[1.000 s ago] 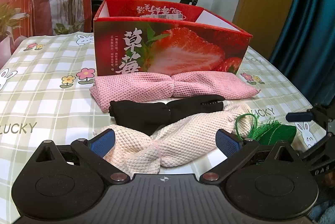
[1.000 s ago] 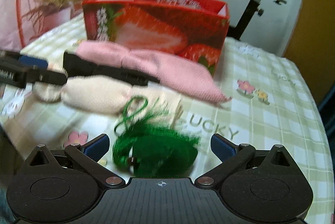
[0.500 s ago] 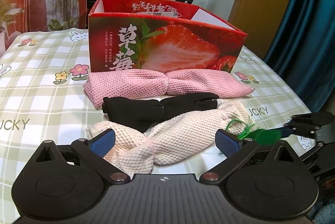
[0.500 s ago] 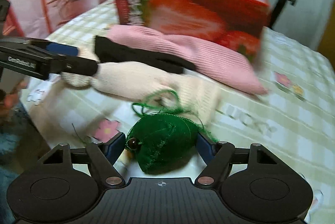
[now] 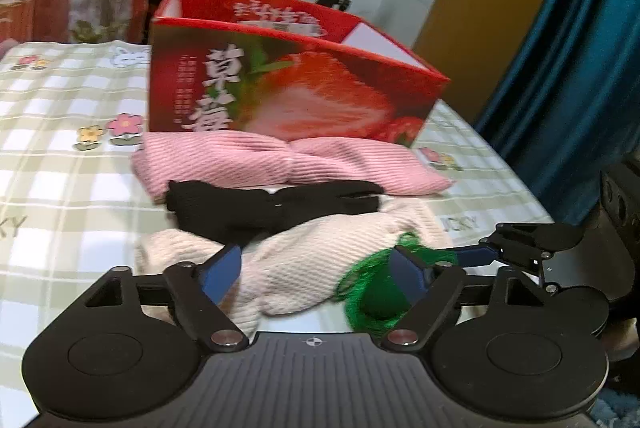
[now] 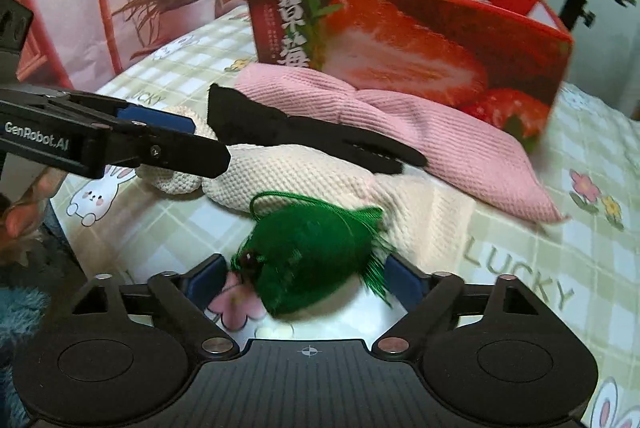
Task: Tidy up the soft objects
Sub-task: 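Close the right tool on the green velvet pouch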
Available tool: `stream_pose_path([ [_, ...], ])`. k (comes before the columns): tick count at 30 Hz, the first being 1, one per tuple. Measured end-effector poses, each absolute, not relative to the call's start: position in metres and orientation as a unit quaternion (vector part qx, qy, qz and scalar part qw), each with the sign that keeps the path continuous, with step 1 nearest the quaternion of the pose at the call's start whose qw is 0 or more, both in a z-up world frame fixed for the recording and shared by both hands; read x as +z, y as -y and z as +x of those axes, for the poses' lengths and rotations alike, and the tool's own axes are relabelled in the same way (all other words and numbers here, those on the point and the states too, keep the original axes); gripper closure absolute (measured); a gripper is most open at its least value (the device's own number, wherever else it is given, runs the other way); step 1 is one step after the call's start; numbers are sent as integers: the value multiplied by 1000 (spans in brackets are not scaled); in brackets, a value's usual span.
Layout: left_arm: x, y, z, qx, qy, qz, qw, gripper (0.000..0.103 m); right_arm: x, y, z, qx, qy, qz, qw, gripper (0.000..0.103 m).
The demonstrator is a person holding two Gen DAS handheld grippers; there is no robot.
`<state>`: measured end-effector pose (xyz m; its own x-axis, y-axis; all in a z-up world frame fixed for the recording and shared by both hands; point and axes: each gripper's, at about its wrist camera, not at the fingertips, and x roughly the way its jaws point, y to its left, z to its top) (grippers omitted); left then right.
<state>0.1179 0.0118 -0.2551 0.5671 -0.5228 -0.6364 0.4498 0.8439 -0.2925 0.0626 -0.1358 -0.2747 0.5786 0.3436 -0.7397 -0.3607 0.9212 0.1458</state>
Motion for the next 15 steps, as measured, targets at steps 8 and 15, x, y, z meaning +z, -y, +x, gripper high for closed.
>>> stream_pose_path([
  [8,-261,16,130,-350,-407,-65,841,55,-278,148,57,207,-405,29,890,47],
  [15,-284,39,146,-387,-438,-92,806,46,-286,149,62,207,-393,39,895,48],
])
